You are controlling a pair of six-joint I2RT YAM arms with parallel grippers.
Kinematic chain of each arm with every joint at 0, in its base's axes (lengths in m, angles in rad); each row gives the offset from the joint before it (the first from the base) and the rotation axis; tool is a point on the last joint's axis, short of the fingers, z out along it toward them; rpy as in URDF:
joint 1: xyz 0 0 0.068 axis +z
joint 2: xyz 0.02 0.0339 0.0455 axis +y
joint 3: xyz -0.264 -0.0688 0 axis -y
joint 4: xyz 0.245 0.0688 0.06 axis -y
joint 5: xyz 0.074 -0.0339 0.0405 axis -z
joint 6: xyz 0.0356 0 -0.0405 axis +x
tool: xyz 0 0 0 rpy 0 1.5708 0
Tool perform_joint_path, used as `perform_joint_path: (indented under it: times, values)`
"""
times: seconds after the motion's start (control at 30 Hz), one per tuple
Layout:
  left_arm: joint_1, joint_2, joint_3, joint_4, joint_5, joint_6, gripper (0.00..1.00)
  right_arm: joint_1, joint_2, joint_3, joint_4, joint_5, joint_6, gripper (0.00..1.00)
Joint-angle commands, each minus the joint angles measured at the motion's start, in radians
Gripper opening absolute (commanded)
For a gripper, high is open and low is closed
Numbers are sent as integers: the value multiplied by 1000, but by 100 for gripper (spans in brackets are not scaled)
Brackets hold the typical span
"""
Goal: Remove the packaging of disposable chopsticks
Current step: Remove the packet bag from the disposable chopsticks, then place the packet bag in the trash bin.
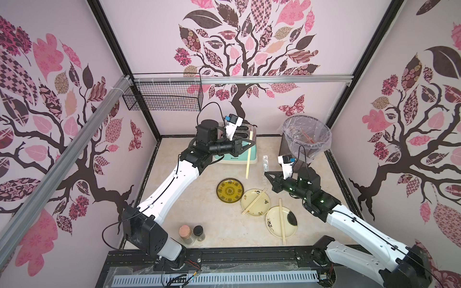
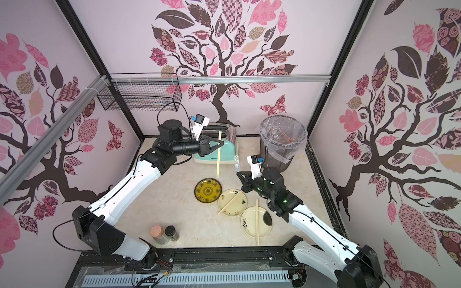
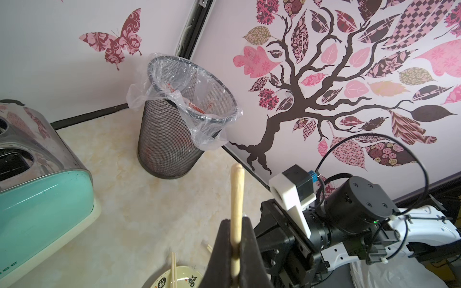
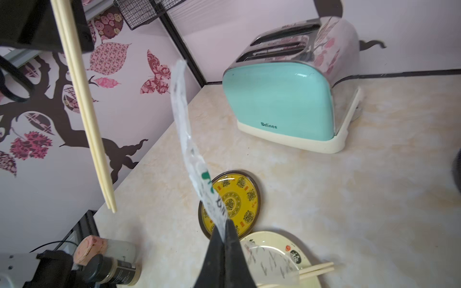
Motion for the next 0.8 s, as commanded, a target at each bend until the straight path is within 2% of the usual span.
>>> perform_joint_path:
  times: [0.0, 0.13, 0.33, 0.63, 0.77]
  values:
    - [5, -35, -18, -17, 1, 30, 0, 3, -24, 71, -46, 146, -57, 0]
    - [5, -41, -43, -28, 8, 37, 0, 2, -3, 143, -64, 216, -105, 0]
    - [8, -82, -119, -26, -4, 51, 0, -11, 73, 300, -115, 256, -196, 0]
    - [47, -101, -214, 42, 18, 21, 0, -197, 252, 627, -214, 245, -230, 0]
    - [85, -103, -243, 52, 17, 10, 0, -243, 367, 784, -259, 299, -287, 0]
